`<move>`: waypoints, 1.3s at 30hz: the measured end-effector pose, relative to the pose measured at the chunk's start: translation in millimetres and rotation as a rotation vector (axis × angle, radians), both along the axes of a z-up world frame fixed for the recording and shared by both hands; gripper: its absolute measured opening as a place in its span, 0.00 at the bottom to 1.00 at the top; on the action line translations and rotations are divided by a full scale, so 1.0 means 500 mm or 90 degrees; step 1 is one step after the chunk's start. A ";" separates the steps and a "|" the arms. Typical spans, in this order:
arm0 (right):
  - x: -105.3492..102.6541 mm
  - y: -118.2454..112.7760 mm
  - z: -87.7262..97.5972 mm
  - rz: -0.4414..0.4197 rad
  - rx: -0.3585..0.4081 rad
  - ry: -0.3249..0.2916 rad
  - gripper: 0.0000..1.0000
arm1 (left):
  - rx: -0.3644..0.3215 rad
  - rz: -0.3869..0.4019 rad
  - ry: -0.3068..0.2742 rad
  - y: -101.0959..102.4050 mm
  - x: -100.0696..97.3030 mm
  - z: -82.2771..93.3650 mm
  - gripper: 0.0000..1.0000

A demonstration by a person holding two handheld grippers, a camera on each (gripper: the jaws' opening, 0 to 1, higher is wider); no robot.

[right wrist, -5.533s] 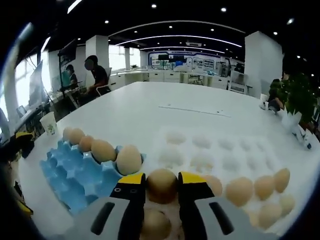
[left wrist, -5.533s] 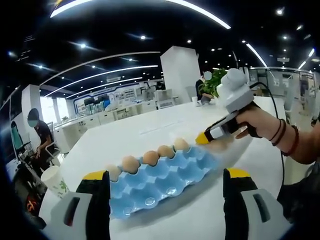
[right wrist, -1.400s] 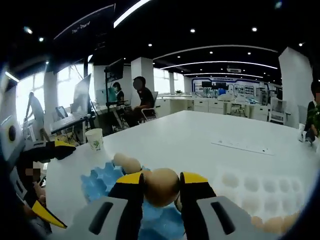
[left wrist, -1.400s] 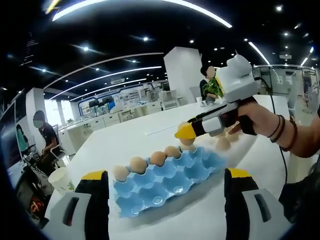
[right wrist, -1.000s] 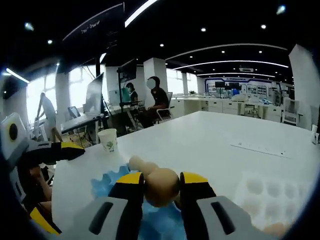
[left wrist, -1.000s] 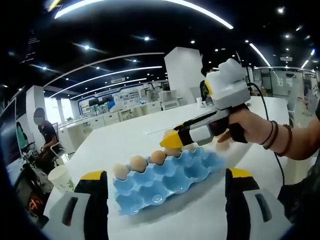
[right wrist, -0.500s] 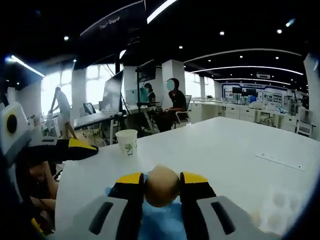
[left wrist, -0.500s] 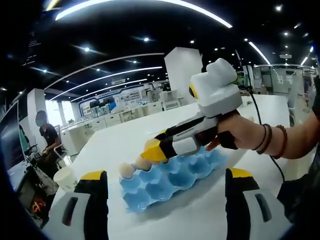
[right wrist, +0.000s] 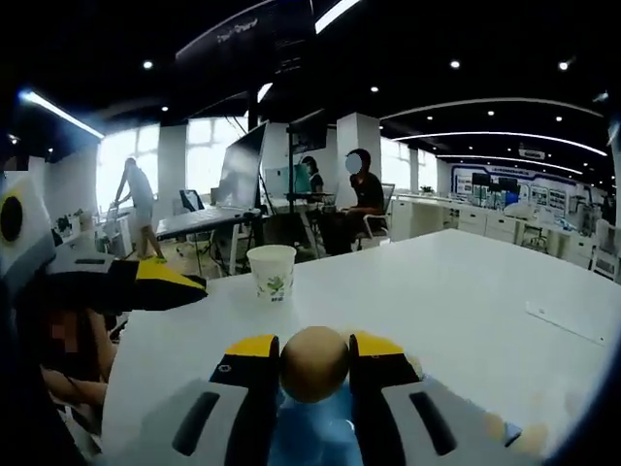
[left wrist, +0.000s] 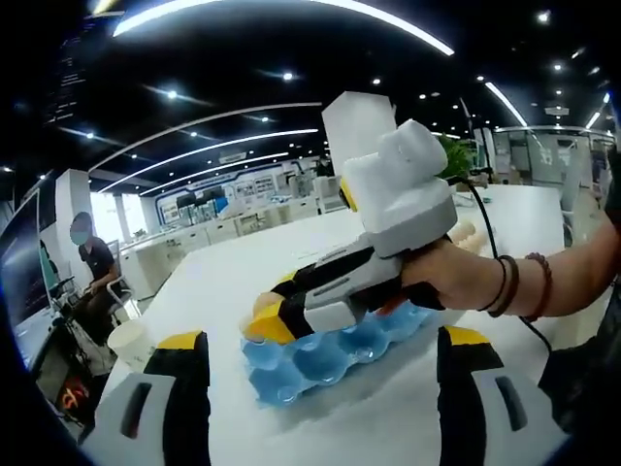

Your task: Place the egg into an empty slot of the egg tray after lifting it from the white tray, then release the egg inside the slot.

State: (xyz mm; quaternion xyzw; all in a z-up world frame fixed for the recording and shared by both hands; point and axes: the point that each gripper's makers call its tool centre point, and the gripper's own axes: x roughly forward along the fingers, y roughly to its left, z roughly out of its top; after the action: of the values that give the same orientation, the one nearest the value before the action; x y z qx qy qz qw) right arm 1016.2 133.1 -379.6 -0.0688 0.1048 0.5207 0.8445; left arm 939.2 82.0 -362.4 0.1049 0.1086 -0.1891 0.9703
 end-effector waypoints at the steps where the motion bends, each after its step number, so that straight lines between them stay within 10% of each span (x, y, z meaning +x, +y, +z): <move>1: 0.001 0.003 -0.002 0.000 -0.003 -0.001 0.29 | 0.001 -0.001 0.001 0.000 0.002 -0.001 1.00; 27: 0.009 0.040 -0.086 0.000 -0.081 0.008 0.29 | 0.004 -0.001 0.002 0.014 0.017 -0.013 1.00; 39: 0.013 0.020 -0.052 -0.016 -0.052 -0.030 0.34 | 0.000 -0.003 -0.001 0.016 0.011 -0.015 1.00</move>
State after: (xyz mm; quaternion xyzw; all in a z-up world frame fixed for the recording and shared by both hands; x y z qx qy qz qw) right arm 1022.5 143.1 -405.8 -0.1145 0.1070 0.5033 0.8498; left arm 944.9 90.0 -370.0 0.1054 0.1080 -0.1912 0.9699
